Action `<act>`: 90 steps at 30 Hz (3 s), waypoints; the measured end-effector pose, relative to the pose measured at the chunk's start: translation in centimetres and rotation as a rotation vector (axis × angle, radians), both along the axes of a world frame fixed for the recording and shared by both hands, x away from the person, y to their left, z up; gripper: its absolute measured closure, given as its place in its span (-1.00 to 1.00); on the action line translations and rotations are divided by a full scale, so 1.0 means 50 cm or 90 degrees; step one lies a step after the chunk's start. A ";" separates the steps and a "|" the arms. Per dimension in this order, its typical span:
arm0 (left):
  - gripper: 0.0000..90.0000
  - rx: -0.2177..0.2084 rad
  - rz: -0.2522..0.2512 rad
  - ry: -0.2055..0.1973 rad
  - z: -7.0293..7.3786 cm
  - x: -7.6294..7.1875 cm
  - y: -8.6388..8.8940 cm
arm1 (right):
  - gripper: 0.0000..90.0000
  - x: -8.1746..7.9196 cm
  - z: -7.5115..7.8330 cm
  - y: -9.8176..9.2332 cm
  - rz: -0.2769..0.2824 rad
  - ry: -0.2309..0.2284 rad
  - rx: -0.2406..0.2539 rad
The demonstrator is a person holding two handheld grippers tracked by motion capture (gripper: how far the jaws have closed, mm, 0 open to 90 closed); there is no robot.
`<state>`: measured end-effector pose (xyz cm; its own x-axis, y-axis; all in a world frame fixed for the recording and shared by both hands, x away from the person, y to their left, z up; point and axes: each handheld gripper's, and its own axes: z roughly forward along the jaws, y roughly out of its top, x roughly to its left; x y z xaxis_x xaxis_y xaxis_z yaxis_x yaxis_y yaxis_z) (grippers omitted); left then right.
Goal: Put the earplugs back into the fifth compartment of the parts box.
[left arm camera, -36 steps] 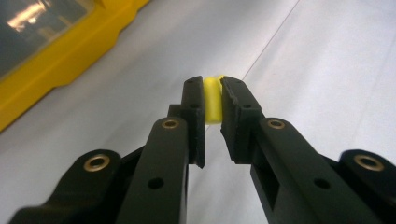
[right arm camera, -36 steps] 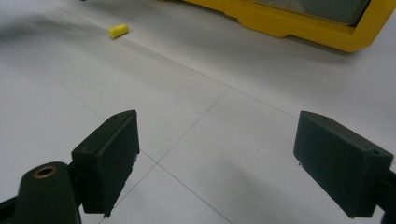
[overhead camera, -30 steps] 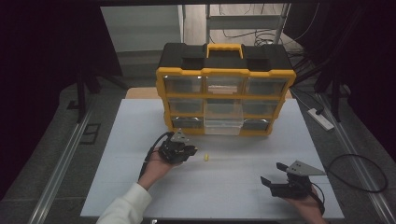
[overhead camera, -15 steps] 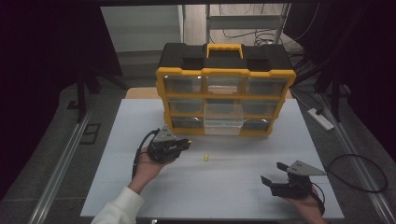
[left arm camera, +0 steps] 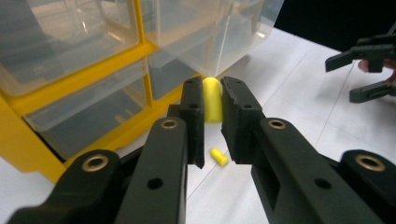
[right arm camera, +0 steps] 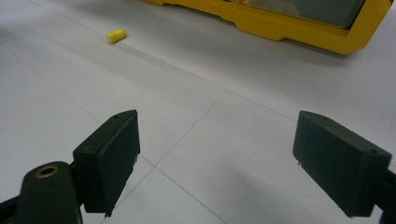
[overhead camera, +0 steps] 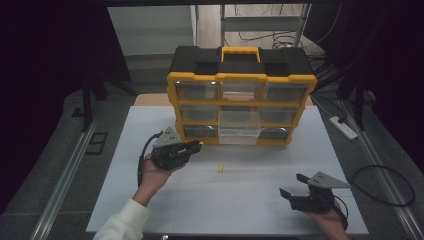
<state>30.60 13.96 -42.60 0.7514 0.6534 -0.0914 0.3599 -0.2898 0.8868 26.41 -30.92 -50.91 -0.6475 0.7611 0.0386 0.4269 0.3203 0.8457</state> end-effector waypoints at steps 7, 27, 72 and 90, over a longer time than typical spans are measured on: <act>0.75 -0.016 -0.001 -0.011 0.021 0.007 -0.005 | -0.65 0.001 0.000 -0.002 -0.002 0.003 0.005; 0.75 -0.048 0.001 -0.041 0.070 0.024 -0.025 | -0.65 0.001 0.000 -0.004 0.000 -0.005 0.011; 0.73 -0.039 -0.015 -0.035 0.138 0.134 -0.138 | -0.64 0.000 0.000 -0.005 0.004 0.003 0.016; -0.61 -0.041 0.023 -0.016 0.125 0.126 -0.132 | -0.64 0.000 0.000 -0.006 0.007 0.003 0.015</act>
